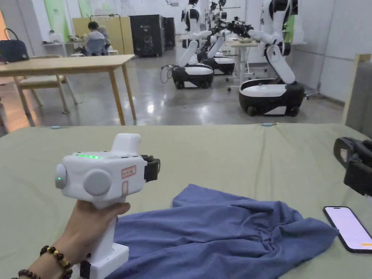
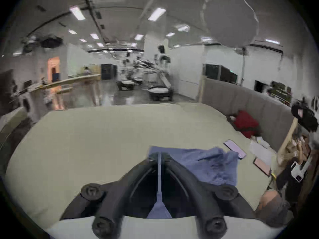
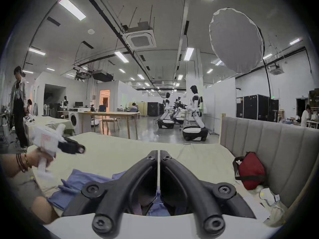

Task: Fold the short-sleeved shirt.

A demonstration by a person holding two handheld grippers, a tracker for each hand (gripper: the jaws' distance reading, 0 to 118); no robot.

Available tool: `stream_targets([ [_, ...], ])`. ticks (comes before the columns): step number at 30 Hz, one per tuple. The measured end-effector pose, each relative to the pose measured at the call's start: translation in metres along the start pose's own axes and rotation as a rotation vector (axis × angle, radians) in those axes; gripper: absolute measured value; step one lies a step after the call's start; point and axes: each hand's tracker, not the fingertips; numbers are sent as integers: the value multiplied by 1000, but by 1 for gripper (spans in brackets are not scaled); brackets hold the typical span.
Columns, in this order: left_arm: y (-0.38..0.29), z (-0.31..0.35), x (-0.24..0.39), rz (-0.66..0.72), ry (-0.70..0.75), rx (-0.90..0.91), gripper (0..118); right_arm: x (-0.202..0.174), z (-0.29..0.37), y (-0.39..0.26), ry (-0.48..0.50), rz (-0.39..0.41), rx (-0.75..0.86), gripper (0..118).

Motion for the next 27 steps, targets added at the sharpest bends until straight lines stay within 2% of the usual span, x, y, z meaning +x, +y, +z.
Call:
stream_targets([
  [4,-7,44,-73,73,143,-14,0,-11,-4,2,30,3,-10,4],
  [7,-15,61,-93,80,194,-51,1,-17,-8,4,29,16,-16,4],
  [8,-19,61,-96,79,219,-85,12,-18,-9,4,33,14,-21,4],
  [9,-25,56,-102,75,220,-133,40,-20,-10,3,36,12,-25,4],
  [10,-32,49,-108,83,247,-155,84,-21,-11,3,36,14,-30,4],
  [11,-41,31,-122,108,268,-205,113,-23,-13,2,35,20,-36,4],
  [12,-47,22,-129,130,281,-233,118,-24,-14,1,34,26,-44,4],
  [15,-74,-26,-171,286,192,-367,115,-26,-18,-3,33,41,-74,4],
  [16,-79,-41,-185,290,202,-400,115,-26,-19,-5,31,43,-86,4],
  [18,-85,-70,-211,265,220,-449,115,-26,-23,-8,25,52,-107,4],
  [19,-102,-57,-178,153,281,-365,114,-25,-25,-10,19,57,-115,5],
  [21,-116,-70,-175,123,303,-413,103,-25,-28,-13,8,65,-134,5],
  [23,-128,-86,-181,125,295,-479,77,-23,-32,-17,1,63,-150,5],
  [24,-132,-90,-180,134,274,-514,76,-23,-34,-19,-2,61,-156,5],
  [25,-131,-91,-179,99,297,-463,63,-22,-35,-20,-4,59,-162,5],
  [26,-128,-89,-176,95,277,-460,25,-22,-37,-22,-9,57,-169,5],
  [27,-128,-88,-174,82,278,-444,2,-21,-39,-24,-10,56,-175,5],
])
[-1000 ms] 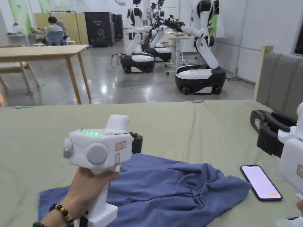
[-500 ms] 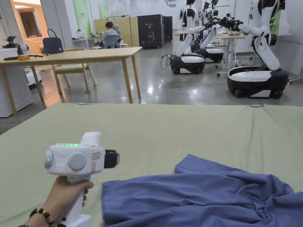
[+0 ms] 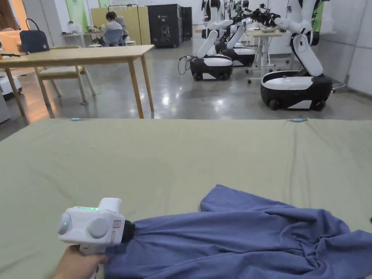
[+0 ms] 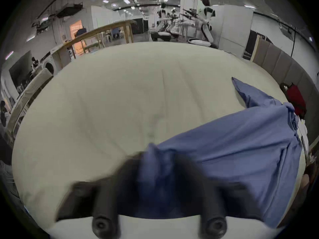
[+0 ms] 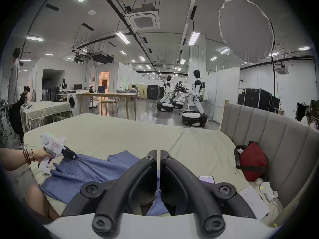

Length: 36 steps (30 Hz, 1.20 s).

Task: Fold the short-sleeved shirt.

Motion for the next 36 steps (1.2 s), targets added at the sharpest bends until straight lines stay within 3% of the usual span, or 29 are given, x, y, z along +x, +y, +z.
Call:
stream_targets([
  [2,1,9,2,-8,28,66,2,1,-5,-2,1,-6,-10,5],
  [5,-3,21,3,68,-96,35,1,12,-25,-9,23,-4,-46,6],
  [9,-16,49,21,53,-109,78,1,62,-94,-41,21,-28,-285,10],
  [10,-17,53,24,52,-116,75,1,73,-110,-53,17,-40,-347,18],
  [12,-18,61,32,59,-131,82,1,103,-143,-86,15,-58,-478,83],
  [13,-19,64,35,59,-135,80,1,113,-154,-99,18,-75,-535,109],
  [14,-21,67,39,57,-137,83,1,120,-166,-114,18,-89,-577,115],
  [18,-20,75,50,46,-130,81,1,129,-183,-144,-23,-21,-574,111],
  [22,-16,73,54,34,-114,69,1,122,-201,-158,37,67,-663,105],
  [25,-15,72,54,32,-111,67,1,103,-207,-171,132,140,-731,72],
  [28,-16,70,54,19,-100,67,1,100,-202,-163,122,89,-726,45],
  [30,-18,69,57,19,-99,64,1,102,-196,-162,142,73,-719,11],
  [36,-16,73,61,16,-81,146,1,82,-170,-143,132,52,-550,9],
])
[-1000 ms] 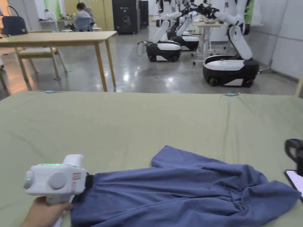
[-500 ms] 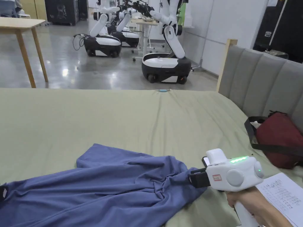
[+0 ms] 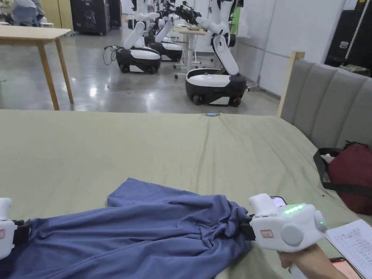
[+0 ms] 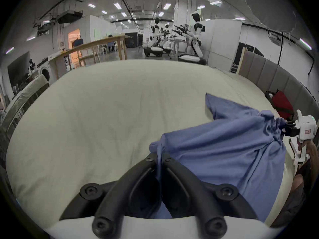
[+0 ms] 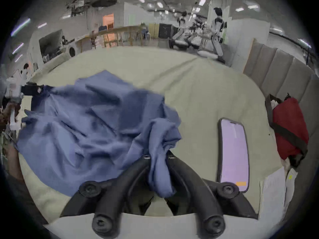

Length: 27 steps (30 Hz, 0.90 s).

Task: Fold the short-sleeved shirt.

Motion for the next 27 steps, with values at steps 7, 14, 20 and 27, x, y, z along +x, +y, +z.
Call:
stream_targets([
  [7,88,67,5,61,-80,284,1,-32,83,115,26,-2,406,9],
  [14,241,126,-2,-3,20,522,1,-68,151,279,-30,121,653,9],
  [20,352,156,-13,-3,167,642,1,-59,175,394,-140,14,714,9],
  [27,416,148,-8,-14,203,724,1,-49,170,450,-193,-71,652,9],
])
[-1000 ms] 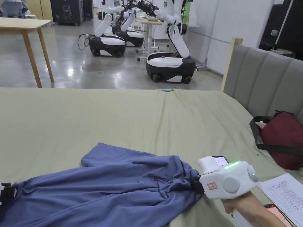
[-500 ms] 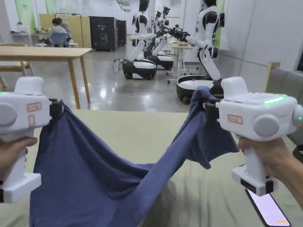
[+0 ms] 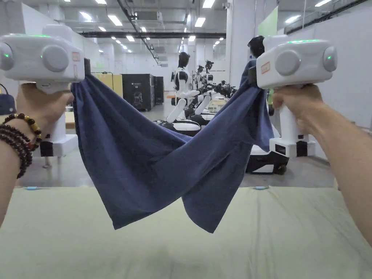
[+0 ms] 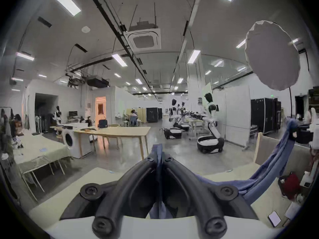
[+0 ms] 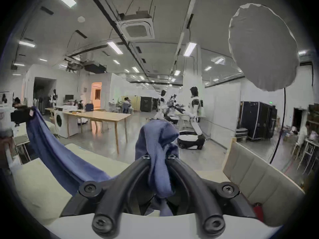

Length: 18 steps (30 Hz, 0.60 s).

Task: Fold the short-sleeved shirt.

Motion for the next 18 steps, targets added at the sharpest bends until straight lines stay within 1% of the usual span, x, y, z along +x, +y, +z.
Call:
stream_targets([
  [2,2,-6,7,-26,10,15,1,-1,-5,1,-37,3,5,9],
  [4,0,-12,7,-12,4,20,1,4,-9,-4,-29,-30,-5,9],
  [5,0,-7,15,-38,22,20,1,5,-11,-7,-27,-45,-4,9],
  [6,-4,-10,17,-63,47,13,1,6,-12,-11,-22,-51,-8,9],
  [8,-15,-14,18,-55,12,-3,1,9,-17,-22,-14,-52,-17,9],
  [9,-19,-4,25,-60,6,-4,1,9,-19,-30,-19,-43,-27,9],
  [12,-50,-9,28,-56,-8,-34,1,11,-29,-60,-8,-36,-56,9],
  [16,-103,-14,36,-56,-13,-106,1,11,-45,-118,24,-77,-149,9],
  [18,-126,-16,38,-46,-30,-142,1,10,-51,-144,28,-58,-177,9],
])
